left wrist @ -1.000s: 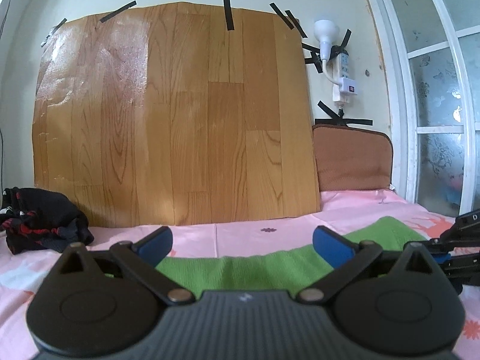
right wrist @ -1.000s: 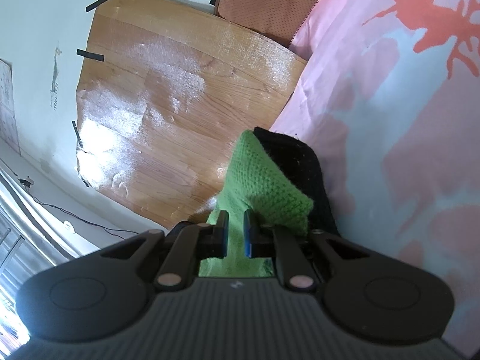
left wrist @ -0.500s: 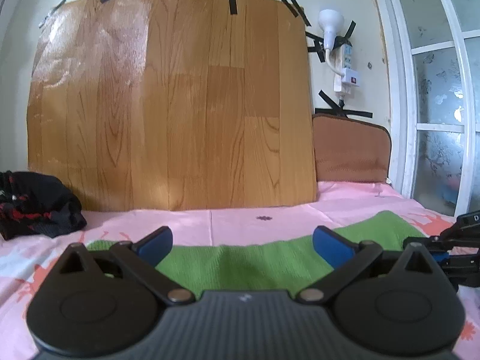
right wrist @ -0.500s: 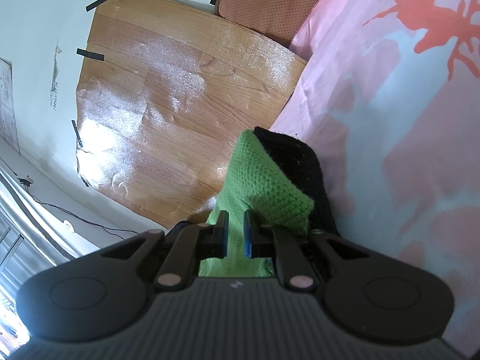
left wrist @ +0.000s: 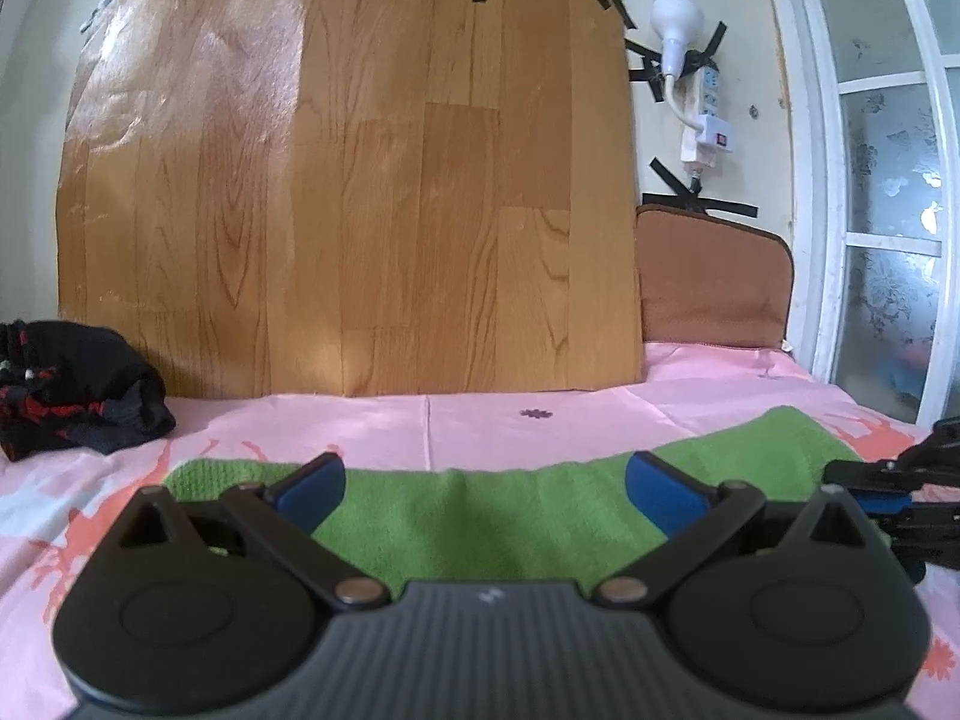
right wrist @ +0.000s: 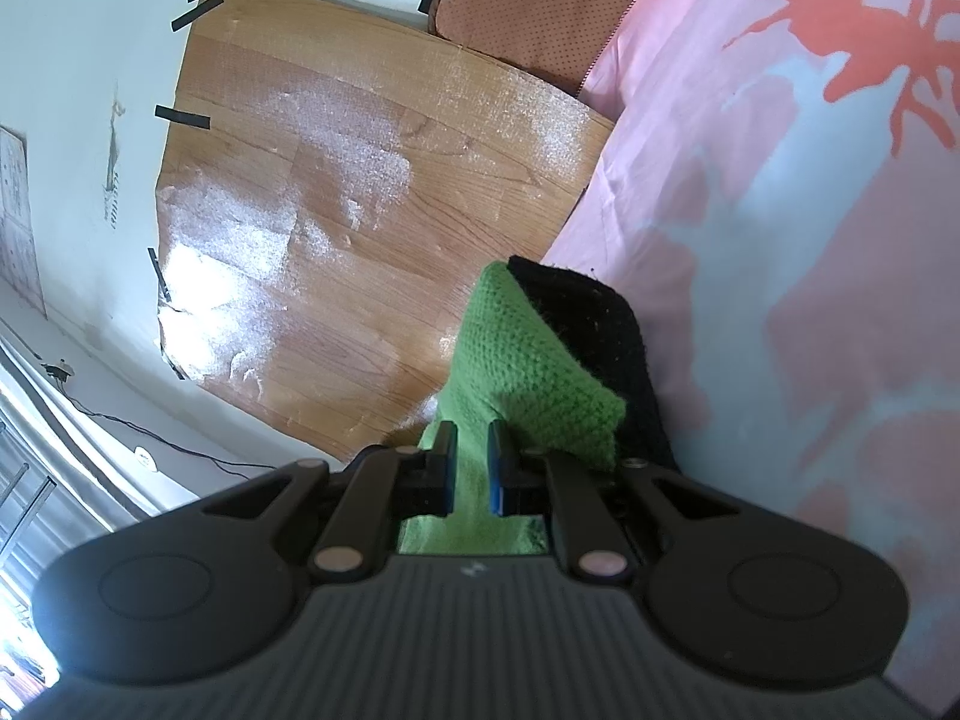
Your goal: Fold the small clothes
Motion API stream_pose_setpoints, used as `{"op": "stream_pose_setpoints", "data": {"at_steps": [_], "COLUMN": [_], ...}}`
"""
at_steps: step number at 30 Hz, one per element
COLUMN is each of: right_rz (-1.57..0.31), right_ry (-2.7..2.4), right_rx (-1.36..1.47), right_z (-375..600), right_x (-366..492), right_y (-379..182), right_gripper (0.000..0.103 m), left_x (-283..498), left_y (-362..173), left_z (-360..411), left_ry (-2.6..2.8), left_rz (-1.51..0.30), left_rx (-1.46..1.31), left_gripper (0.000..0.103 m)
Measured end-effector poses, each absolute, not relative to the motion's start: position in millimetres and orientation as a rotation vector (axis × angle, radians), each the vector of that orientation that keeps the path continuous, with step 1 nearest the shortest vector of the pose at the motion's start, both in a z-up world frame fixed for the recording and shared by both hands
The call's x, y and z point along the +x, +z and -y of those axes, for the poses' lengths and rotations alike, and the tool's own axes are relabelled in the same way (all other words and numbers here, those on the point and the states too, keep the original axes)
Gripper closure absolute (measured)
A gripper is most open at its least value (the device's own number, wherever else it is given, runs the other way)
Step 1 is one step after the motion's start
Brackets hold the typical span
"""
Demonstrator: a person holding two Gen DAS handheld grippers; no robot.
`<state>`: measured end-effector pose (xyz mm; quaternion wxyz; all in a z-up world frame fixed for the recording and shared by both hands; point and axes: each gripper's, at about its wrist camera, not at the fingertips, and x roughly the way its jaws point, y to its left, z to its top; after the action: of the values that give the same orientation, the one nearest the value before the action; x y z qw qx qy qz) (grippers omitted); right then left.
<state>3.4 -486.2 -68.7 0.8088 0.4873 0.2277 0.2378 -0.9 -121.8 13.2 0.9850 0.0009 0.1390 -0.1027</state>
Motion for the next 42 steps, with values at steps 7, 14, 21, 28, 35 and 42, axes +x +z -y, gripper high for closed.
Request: {"op": "stream_pose_setpoints", "data": {"at_steps": [7,14,21,28,35,42], "right_rz": [-0.358,-0.545,-0.661,-0.617,-0.554,-0.716], "right_ry": [0.440,0.330,0.349,0.455,0.695,0.906], "right_rx": [0.868,0.783,0.778,0.850,0.484,0.230], "right_z": [504.2,514.7,484.4,459.2,339.3,189.3], "right_x": [-27.1,-19.3,7.3,11.1,20.6,59.5], "right_y": [-25.3,-27.9,-53.1,-12.8,77.7,57.0], "right_gripper": [0.046,0.038,0.058,0.078,0.080,0.082], "left_x": [5.1,33.3,66.0,59.9,30.9,-2.4], "left_y": [15.7,31.7,2.3,10.6,61.0,81.2], "left_z": [102.4,87.8,105.9,124.0,5.9,-112.9], "left_ry": [-0.290,-0.482,-0.495,-0.476,-0.489,-0.166], "left_rz": [-0.318,-0.462,-0.644,-0.656,-0.496,-0.398], "left_rx": [-0.112,-0.341,-0.199,-0.065,-0.346,-0.463], "left_gripper": [0.000,0.019,0.069,0.068,0.063,0.061]}}
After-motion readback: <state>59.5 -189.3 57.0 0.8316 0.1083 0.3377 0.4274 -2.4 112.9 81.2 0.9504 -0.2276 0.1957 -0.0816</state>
